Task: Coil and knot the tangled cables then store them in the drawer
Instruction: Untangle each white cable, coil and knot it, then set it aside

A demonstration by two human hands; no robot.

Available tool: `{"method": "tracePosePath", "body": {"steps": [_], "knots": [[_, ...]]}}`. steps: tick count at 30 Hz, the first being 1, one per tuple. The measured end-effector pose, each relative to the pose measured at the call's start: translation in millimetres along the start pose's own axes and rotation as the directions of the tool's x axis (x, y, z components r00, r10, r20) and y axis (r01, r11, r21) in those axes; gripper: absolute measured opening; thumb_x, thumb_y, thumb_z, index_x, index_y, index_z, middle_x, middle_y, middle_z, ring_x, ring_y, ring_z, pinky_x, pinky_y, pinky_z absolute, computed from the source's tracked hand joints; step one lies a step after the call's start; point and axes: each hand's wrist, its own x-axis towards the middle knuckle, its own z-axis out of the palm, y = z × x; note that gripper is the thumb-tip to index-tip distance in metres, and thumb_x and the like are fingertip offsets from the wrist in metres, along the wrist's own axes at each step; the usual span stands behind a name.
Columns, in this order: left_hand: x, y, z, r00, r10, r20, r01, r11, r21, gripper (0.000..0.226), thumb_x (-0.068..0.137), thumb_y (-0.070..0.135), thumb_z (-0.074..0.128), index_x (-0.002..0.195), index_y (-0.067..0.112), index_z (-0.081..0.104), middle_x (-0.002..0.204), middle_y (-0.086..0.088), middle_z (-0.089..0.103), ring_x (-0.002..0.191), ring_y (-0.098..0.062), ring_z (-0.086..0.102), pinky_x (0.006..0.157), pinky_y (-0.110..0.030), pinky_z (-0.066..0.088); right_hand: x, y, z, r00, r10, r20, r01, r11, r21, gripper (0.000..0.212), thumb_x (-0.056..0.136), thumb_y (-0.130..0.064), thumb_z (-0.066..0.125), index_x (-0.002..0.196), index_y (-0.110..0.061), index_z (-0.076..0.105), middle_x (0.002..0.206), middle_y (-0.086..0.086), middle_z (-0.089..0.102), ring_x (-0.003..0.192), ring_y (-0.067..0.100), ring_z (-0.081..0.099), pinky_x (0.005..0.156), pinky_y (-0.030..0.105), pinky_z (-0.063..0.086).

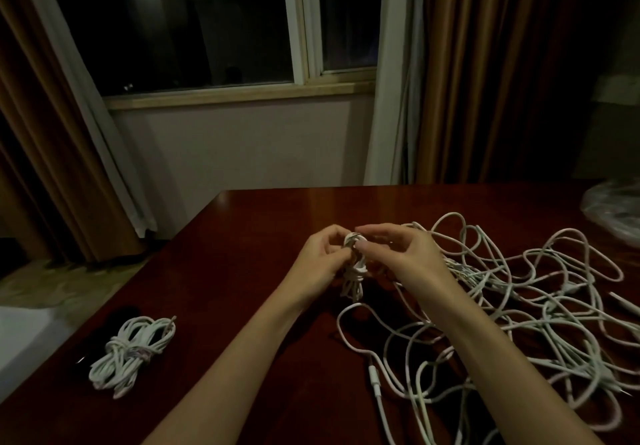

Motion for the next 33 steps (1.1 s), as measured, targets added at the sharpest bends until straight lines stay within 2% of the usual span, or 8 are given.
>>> {"method": "tracePosePath", "body": {"steps": [5,8,12,15,18,23,27,33], "knots": [[-4.1,6.7,0.1,0.997,-0.021,0.078,0.028,0.996,-0.082,0.017,0.096,0.006,0.053,0.112,0.006,0.059,0.089,-0.017,0.074,0.087,-0.032,0.073,0.077,-0.038,0.059,1.1,0.7,-4.5,0.999,-0.027,-0.022,0.025,0.997,-0.072,0.021,0.082,-0.012,0.073,0.100,-0.022,0.071,0.096,-0.008,0.071,0.088,-0.005,0.064,0.065,0.011,0.051],[-2.5,2.4,6.0,0.999,0.012,-0.040,-0.014,0.999,-0.038,0.016,0.092,0.002,0.056,0.108,0.003,0.059,0.084,-0.022,0.073,0.080,-0.036,0.072,0.080,-0.050,0.057,2.7,6.3,0.4,0.995,-0.064,-0.071,0.056,0.991,-0.121,0.018,0.082,-0.010,0.073,0.093,-0.024,0.071,0.091,-0.007,0.070,0.090,0.005,0.065,0.072,0.022,0.054],[-0.3,-0.1,9.5,0.987,0.075,-0.142,-0.067,0.996,0.058,0.014,0.089,0.001,0.063,0.102,0.003,0.062,0.080,-0.011,0.074,0.072,-0.024,0.073,0.068,-0.031,0.059,5.1,12.4,7.6,0.981,-0.134,-0.140,0.112,0.982,-0.155,0.014,0.083,-0.008,0.072,0.087,-0.021,0.068,0.088,0.000,0.069,0.085,0.017,0.069,0.062,0.030,0.059],[1.0,0.9,6.4,0.997,-0.004,-0.077,0.001,0.999,-0.034,0.016,0.085,0.004,0.069,0.100,0.008,0.070,0.089,-0.009,0.075,0.084,-0.020,0.073,0.076,-0.031,0.058,4.6,12.1,4.1,0.959,-0.192,-0.207,0.145,0.964,-0.222,0.014,0.083,-0.010,0.071,0.083,-0.021,0.063,0.083,0.000,0.066,0.078,0.019,0.067,0.064,0.037,0.059],[0.3,4.2,6.3,0.996,-0.089,0.025,0.092,0.975,-0.203,0.023,0.074,0.011,0.073,0.098,0.013,0.073,0.097,-0.009,0.075,0.091,-0.021,0.071,0.081,-0.030,0.056,4.7,10.9,-0.5,0.940,-0.219,-0.260,0.157,0.958,-0.238,0.016,0.084,-0.007,0.068,0.081,-0.019,0.059,0.079,0.002,0.063,0.072,0.018,0.064,0.058,0.029,0.055],[1.2,5.6,9.9,0.994,-0.104,0.017,0.103,0.925,-0.365,0.035,0.067,0.010,0.074,0.102,0.011,0.073,0.105,-0.015,0.073,0.094,-0.027,0.069,0.088,-0.039,0.054,4.0,8.7,-3.2,0.938,-0.174,-0.299,0.123,0.975,-0.183,0.012,0.086,-0.010,0.069,0.081,-0.014,0.058,0.077,0.000,0.061,0.061,0.000,0.060,0.050,0.014,0.046],[2.3,6.7,11.3,0.995,-0.096,0.019,0.091,0.843,-0.530,0.047,0.067,0.004,0.072,0.112,0.014,0.063,0.095,-0.007,0.073,0.081,-0.018,0.070,0.071,-0.027,0.058,4.2,5.9,-1.6,0.960,-0.070,-0.271,0.067,0.998,-0.018,0.010,0.085,-0.008,0.068,0.085,-0.014,0.060,0.079,0.000,0.064,0.065,0.008,0.063,0.053,0.018,0.050],[-0.9,8.0,7.5,1.000,-0.014,-0.003,0.012,0.943,-0.332,0.037,0.071,0.018,0.072,0.108,0.019,0.067,0.095,-0.002,0.073,0.087,-0.016,0.071,0.071,-0.027,0.057,3.8,1.3,-4.9,0.954,-0.017,-0.300,0.037,0.997,0.063,0.010,0.087,-0.004,0.066,0.085,-0.014,0.061,0.074,-0.002,0.063,0.060,0.003,0.064,0.052,0.015,0.052]]}}
